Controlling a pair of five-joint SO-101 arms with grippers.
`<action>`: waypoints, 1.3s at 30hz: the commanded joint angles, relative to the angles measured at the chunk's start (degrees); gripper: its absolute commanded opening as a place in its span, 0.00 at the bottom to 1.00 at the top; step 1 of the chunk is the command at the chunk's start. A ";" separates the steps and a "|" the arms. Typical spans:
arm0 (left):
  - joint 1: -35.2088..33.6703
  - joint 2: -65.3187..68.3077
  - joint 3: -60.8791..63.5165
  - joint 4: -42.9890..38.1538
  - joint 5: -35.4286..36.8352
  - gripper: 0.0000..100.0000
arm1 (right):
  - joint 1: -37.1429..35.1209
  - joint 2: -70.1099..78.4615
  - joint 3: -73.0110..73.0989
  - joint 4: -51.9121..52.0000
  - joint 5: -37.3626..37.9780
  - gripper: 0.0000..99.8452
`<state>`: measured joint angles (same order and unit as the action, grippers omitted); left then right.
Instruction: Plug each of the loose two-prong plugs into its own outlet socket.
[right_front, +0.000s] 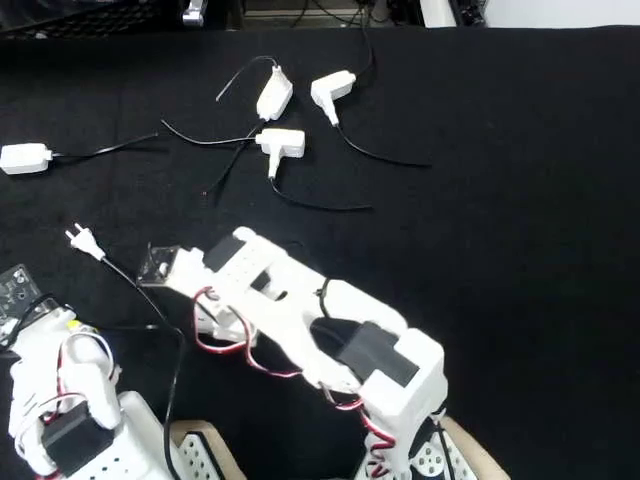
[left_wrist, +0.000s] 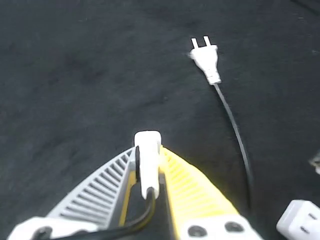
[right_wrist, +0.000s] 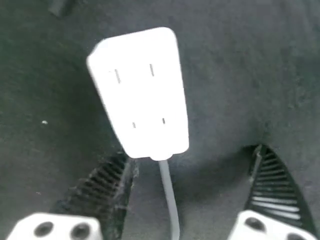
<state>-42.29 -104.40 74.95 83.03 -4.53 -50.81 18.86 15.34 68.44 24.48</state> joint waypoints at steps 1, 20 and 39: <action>-1.89 0.00 1.63 -2.90 -1.14 0.03 | -1.32 0.04 -2.86 0.00 -0.44 0.34; -1.89 0.00 7.43 -8.35 -1.05 0.03 | 16.00 0.13 -3.74 -6.59 8.26 0.04; 3.12 0.00 8.04 -7.91 -0.88 0.03 | 18.81 0.92 -6.37 0.70 16.53 0.27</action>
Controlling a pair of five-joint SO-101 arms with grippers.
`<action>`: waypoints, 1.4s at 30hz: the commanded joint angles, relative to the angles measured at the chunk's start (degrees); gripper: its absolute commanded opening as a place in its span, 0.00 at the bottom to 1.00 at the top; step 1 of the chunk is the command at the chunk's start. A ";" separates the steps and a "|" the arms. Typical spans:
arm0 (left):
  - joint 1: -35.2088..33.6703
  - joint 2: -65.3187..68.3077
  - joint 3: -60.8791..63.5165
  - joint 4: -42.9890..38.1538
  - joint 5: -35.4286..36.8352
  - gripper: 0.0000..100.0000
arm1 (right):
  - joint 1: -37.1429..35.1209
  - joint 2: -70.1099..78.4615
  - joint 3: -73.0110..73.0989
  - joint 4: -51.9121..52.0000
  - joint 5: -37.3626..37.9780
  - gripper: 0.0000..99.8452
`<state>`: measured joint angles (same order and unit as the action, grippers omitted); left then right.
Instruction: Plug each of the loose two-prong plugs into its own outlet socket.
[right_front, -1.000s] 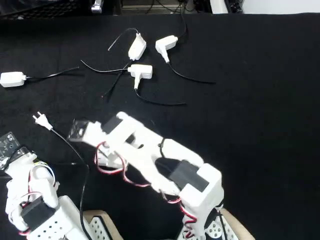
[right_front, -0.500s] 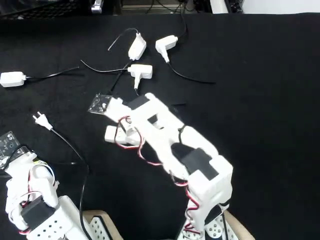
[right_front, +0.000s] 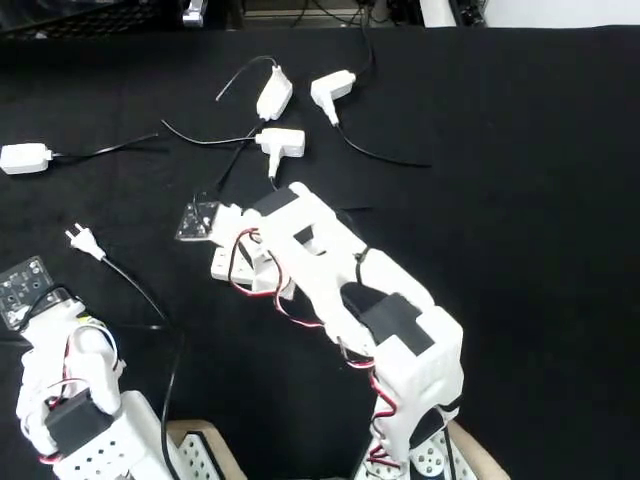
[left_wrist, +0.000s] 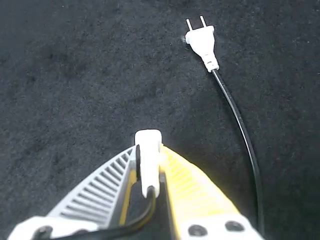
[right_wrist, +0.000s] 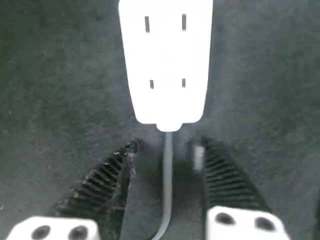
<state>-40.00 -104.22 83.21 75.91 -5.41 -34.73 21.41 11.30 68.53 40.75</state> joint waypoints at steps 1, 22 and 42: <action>0.84 -0.18 -0.22 -0.79 0.00 0.03 | 3.34 -1.98 -2.51 0.35 0.26 0.27; 0.84 -0.18 -0.22 -0.79 -0.18 0.03 | 13.10 -1.98 -1.89 -16.79 4.84 0.27; 20.79 0.00 -7.08 3.34 18.81 0.03 | 24.88 -4.00 2.15 -16.79 -33.41 0.27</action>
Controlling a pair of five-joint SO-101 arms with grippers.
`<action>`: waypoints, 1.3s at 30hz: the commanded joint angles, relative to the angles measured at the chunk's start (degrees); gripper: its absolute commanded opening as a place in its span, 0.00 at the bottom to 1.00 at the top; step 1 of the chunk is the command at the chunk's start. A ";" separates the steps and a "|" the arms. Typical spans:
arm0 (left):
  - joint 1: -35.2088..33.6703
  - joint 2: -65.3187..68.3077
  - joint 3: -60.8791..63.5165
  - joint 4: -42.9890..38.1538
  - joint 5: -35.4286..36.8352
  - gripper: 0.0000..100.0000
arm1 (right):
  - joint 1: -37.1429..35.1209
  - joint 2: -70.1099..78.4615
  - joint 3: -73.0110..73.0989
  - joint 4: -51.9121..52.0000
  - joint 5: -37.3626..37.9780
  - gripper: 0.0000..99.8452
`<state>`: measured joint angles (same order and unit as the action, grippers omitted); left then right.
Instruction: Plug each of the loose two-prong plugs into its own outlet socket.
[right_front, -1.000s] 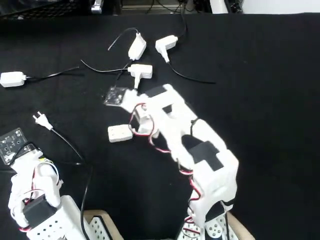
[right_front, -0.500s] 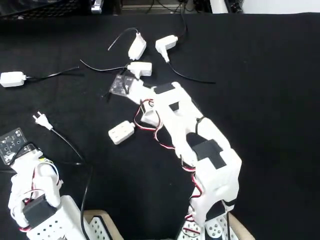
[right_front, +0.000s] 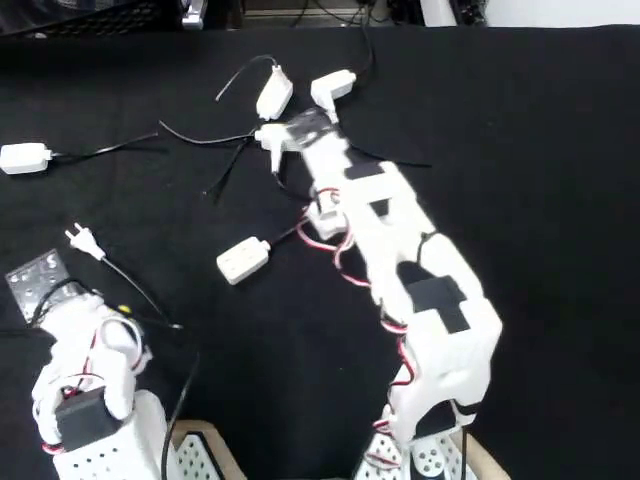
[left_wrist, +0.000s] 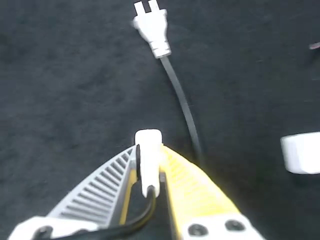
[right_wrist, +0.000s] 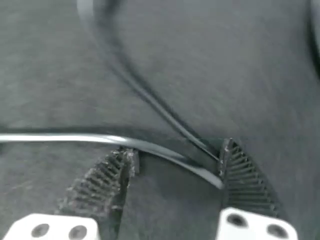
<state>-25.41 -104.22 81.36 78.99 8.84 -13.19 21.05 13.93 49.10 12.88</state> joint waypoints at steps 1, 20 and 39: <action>7.34 0.00 -5.85 -0.09 6.15 0.03 | 4.22 -3.65 -0.48 3.78 -7.12 0.27; 32.13 58.37 -31.43 -16.09 35.60 0.03 | 6.77 -3.65 -0.57 3.34 -9.76 0.27; 33.27 83.60 -48.57 -16.53 40.09 0.03 | 6.59 -3.65 -0.57 2.46 -9.67 0.27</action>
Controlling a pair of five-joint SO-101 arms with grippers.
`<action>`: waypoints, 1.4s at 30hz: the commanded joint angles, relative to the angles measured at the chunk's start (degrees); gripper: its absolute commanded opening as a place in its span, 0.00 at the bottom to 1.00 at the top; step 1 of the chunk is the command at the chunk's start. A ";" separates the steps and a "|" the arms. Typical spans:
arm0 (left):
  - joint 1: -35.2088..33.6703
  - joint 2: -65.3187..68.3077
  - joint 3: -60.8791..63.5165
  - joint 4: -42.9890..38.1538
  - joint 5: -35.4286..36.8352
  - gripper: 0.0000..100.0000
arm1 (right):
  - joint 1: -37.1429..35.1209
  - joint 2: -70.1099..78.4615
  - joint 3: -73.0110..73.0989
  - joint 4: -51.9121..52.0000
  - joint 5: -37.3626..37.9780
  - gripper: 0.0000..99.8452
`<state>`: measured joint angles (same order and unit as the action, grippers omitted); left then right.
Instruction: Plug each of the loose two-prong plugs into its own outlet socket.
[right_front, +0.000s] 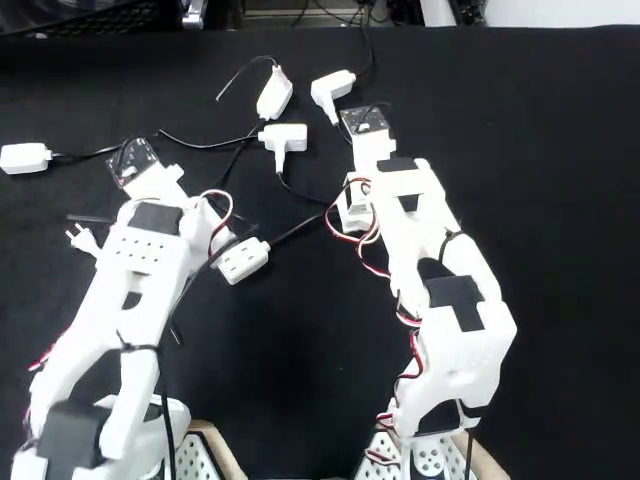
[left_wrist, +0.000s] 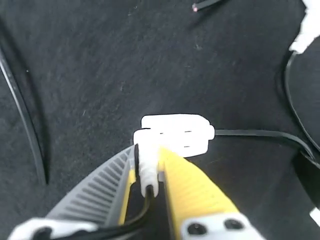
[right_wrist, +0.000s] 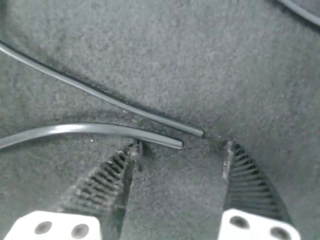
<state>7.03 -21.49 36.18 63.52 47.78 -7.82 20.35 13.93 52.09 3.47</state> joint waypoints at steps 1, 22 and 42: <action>0.84 1.05 -3.38 -1.05 1.14 0.03 | 1.23 -2.95 -0.57 -0.53 -0.26 0.27; 2.42 1.67 -0.40 -7.74 4.40 0.03 | 1.14 -2.86 -0.57 -1.05 -0.26 0.27; 1.19 -5.89 -0.04 -0.44 1.49 0.03 | 1.05 -2.68 -0.57 -1.41 -0.26 0.27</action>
<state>8.44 -24.22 38.81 61.14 49.89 -7.82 20.35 14.02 51.47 3.47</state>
